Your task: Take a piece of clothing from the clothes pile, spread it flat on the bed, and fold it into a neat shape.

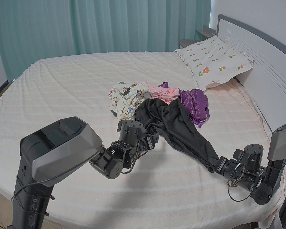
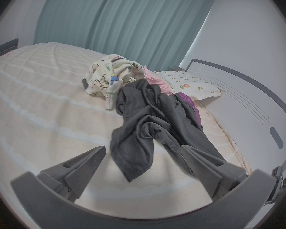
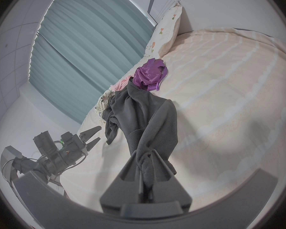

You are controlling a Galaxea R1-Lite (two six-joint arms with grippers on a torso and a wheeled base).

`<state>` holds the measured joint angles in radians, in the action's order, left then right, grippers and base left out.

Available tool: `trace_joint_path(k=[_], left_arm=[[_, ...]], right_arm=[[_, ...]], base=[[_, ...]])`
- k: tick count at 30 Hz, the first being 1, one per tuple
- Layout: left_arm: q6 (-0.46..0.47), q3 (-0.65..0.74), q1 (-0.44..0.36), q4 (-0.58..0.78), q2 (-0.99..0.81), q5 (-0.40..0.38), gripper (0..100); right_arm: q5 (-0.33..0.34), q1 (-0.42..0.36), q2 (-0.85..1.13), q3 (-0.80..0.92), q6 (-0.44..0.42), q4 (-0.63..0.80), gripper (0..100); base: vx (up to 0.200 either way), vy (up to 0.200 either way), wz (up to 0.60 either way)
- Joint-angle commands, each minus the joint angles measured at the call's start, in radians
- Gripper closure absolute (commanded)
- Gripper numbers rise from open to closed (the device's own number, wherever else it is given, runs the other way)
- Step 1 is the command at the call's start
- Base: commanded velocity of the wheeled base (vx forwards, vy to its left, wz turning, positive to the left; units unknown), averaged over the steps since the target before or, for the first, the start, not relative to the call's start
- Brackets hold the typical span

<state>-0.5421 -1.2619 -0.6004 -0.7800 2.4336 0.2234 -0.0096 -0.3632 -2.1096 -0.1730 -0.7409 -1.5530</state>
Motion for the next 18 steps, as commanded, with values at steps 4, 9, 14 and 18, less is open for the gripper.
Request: trace_joint_path(k=[4,9,14,18], left_arm=[[0.004,-0.096,-0.015,-0.001,0.11,0.039,0],[0.007,-0.122,-0.015,0.004,0.134,0.068,0],[0.007,-0.146,-0.013,0.004,0.143,0.079,100],[0.005,-0.183,-0.007,0.004,0.162,0.085,100]], right_arm=[[-0.001,0.0,0.0,0.0,0.0,-0.013,100],[-0.001,0.0,0.0,0.0,0.0,-0.013,100],[-0.001,0.0,-0.003,0.001,0.0,-0.013,100],[-0.001,-0.002,-0.004,0.001,-0.002,-0.013,100]], base=[[0.0,0.0,0.0],[0.0,0.0,0.0],[0.0,0.0,0.0],[0.0,0.0,0.0]])
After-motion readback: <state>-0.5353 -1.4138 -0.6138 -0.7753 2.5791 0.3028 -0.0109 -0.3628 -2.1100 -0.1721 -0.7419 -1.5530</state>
